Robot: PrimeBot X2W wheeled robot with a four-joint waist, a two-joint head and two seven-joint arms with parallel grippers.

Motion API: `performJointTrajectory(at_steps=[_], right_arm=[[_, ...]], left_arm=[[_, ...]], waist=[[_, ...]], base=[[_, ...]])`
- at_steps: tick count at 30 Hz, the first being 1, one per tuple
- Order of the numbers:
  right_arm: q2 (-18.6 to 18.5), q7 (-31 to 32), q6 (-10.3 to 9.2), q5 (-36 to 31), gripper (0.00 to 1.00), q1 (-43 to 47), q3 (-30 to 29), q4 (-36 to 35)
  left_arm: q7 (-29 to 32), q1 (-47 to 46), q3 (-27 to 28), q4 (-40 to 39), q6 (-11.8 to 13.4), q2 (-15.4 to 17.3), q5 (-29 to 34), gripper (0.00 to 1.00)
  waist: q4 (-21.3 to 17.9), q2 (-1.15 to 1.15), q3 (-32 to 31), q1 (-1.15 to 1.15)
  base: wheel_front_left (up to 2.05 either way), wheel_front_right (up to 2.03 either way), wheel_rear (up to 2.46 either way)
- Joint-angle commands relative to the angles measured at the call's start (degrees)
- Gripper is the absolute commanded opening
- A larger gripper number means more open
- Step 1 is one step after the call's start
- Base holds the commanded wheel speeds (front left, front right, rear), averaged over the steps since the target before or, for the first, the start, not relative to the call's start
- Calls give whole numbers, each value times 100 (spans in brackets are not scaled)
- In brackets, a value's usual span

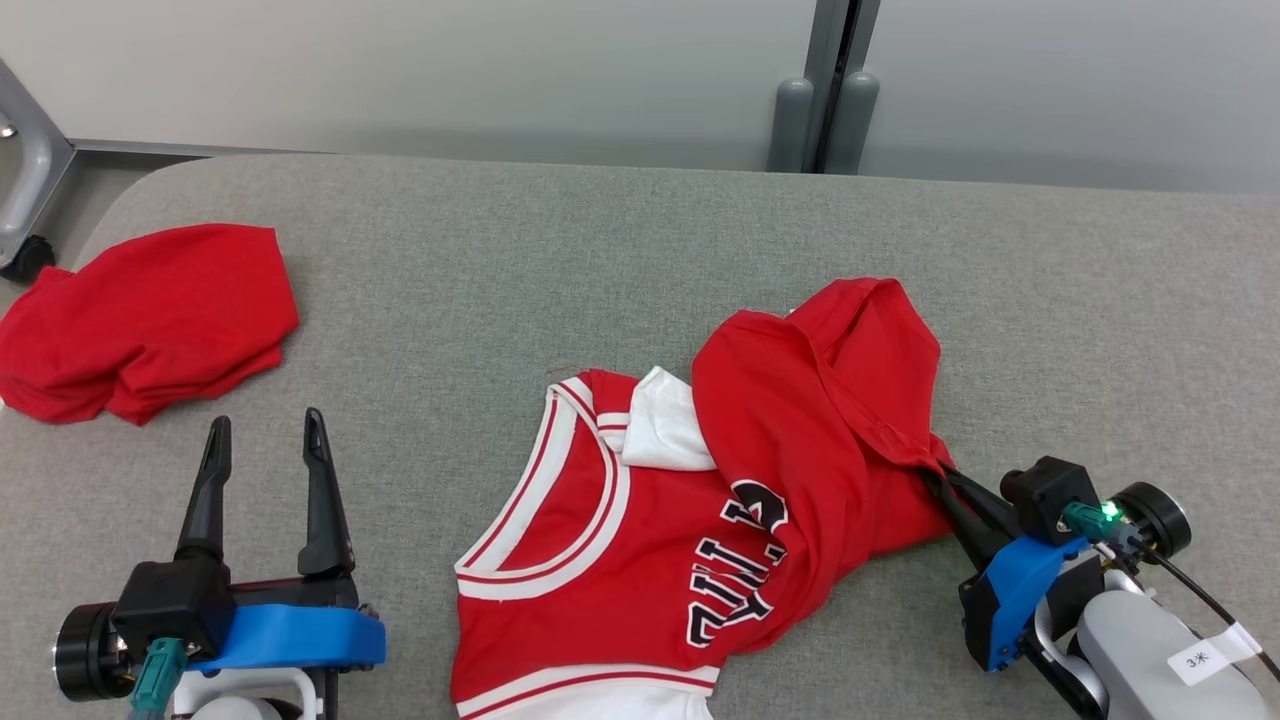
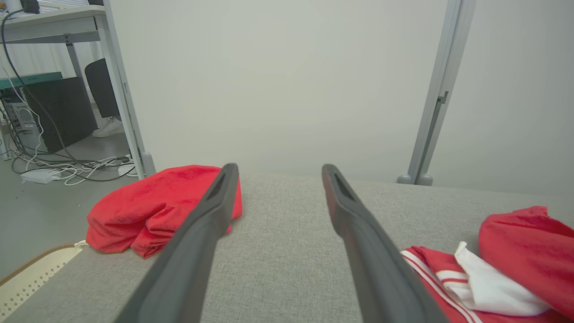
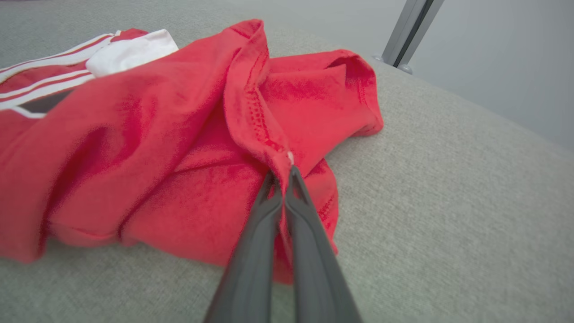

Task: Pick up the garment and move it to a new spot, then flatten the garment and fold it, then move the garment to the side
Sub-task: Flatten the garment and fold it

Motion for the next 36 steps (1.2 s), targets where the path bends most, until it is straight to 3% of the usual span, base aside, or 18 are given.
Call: performJointTrajectory(at_steps=[1,6,11,23,26,31,32,34,35,36], right_arm=[[31,-98,1,15,0,-85,-8,63],[59,-267,1,272,0,69,-124,18],[-145,-320,1,698,0,587,-136,-698],[-1239,488,1,1804,0,2600,-519,-2982],[-1560,657,1,2069,0,3098,-739,-3217],[-1691,713,1,2255,0,3470,-997,-3118],[-1604,685,2,2280,37,3476,-1004,-3075],[-1509,628,1,2262,93,3416,-1009,-2966],[-1510,594,1,2164,100,3339,-1018,-2901],[-1474,551,1,2089,100,3268,-1020,-2851]], left_arm=[[-27,-72,-14,9,-15,-10,29,100],[-27,6,38,34,-10,5,30,100],[-26,172,115,28,12,20,-7,100],[-26,278,142,-38,-9,57,-26,100],[-27,263,127,-38,-17,61,-21,100],[-26,230,128,-45,-23,70,-14,100],[-26,218,127,-43,-23,70,-12,100],[-26,198,118,-35,-26,66,-9,100],[-26,192,113,-29,-27,67,-6,100],[-26,188,110,-23,-26,69,-3,100]], waist=[[-6,0,-4,0],[-80,0,-102,0],[-261,0,-256,0],[-661,0,-350,0],[-686,0,-329,0],[-715,0,-262,0],[-718,0,-253,0],[-716,0,-245,0],[-716,0,-244,0],[-715,0,-247,0]], base=[[0,0,0],[0,0,0],[0,0,0],[0,0,0],[0,0,0],[0,0,0],[0,0,0],[0,0,0],[0,0,0],[0,0,0]])
